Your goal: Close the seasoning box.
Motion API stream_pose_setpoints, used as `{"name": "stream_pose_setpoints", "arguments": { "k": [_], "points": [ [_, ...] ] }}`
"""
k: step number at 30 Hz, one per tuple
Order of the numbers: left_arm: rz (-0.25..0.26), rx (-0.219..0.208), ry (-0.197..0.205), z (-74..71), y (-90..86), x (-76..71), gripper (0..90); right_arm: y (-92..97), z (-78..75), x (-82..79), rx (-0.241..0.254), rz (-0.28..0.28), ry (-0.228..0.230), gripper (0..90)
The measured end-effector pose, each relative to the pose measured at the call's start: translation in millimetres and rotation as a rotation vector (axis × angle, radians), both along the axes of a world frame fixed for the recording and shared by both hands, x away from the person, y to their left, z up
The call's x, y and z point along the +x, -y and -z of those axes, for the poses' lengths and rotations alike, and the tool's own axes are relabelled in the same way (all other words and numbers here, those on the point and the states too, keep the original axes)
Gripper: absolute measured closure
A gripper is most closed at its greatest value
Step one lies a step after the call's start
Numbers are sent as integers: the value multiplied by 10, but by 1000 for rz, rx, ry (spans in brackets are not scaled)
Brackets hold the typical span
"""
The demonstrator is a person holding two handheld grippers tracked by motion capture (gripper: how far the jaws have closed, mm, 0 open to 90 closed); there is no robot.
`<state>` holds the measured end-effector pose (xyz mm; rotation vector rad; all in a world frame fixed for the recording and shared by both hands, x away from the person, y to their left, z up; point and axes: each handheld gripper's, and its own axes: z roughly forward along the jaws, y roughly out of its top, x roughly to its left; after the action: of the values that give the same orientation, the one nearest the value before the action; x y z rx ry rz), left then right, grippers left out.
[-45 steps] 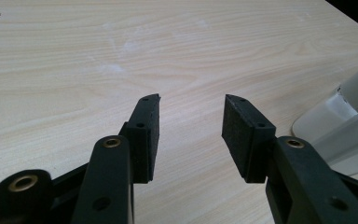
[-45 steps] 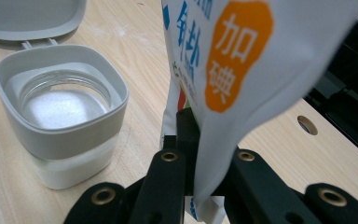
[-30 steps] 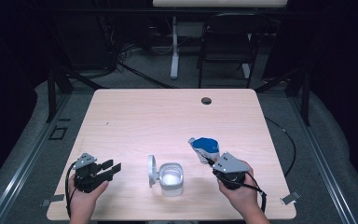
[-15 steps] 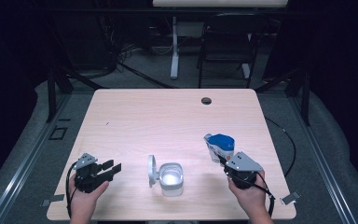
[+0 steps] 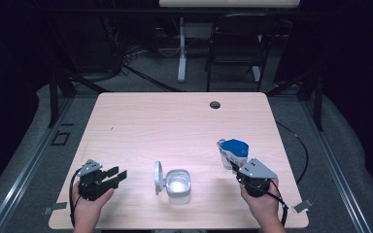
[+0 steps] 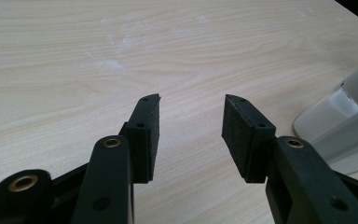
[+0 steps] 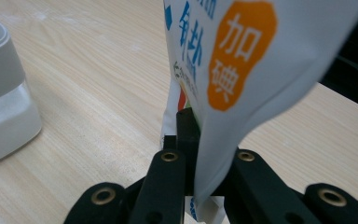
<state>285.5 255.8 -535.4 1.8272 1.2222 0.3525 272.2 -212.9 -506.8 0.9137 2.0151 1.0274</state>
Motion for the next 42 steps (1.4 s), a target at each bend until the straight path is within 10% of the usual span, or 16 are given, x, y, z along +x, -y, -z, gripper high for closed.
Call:
{"name": "stream_pose_setpoints", "arguments": {
  "k": [42],
  "points": [
    [-2, 4, -1, 4, -7, 0, 569, 68, 380, 273, 11, 65, -120, 875]
  ]
}}
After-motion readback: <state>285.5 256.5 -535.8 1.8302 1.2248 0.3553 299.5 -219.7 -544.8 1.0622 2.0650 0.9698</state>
